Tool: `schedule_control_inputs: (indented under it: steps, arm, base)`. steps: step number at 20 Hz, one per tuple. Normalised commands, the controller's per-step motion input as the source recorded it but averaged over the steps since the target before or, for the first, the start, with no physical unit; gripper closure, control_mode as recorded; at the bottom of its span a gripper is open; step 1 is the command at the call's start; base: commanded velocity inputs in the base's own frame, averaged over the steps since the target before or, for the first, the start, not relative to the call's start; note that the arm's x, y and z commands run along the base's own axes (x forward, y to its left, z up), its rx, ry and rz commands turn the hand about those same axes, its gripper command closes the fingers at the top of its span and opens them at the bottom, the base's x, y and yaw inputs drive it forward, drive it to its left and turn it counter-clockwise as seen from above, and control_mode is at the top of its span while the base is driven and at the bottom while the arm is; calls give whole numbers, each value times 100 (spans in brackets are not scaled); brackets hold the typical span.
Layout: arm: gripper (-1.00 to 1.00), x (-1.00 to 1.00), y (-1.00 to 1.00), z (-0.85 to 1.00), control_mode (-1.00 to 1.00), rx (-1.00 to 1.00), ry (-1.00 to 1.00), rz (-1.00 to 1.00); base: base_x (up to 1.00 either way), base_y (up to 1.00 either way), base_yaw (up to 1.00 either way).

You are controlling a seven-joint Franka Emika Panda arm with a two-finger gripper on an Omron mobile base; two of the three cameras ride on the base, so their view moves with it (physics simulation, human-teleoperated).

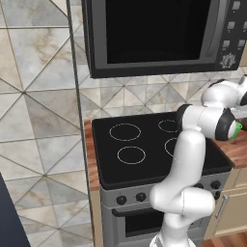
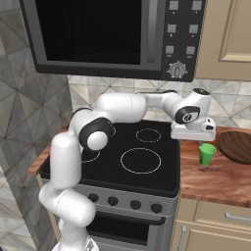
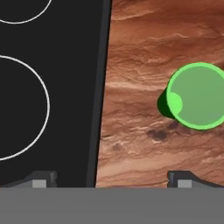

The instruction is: Pick the cup and bowl from the counter and place them on the counter next to the sink.

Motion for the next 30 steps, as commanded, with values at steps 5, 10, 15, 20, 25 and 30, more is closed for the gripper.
schedule_control_inputs:
  steps: [5, 10, 15, 20, 25, 30]
  arm:
    - [-100, 41, -10, 0, -100, 0, 1, 0]
    - [-100, 63, -24, -7, -100, 0, 2, 0]
    - [-100, 47, -48, -4, -100, 0, 3, 0]
    - [-100, 24, -43, 0, -100, 0, 5, 0]
    - [-100, -3, -6, 0, -100, 0, 8, 0]
    - [-100, -8, 0, -2, -100, 0, 10, 0]
  base:
    - [0, 0, 0]
    - [0, 0, 0]
    - [0, 0, 0]
    - [0, 0, 0]
    - [0, 0, 0]
    - [0, 0, 0]
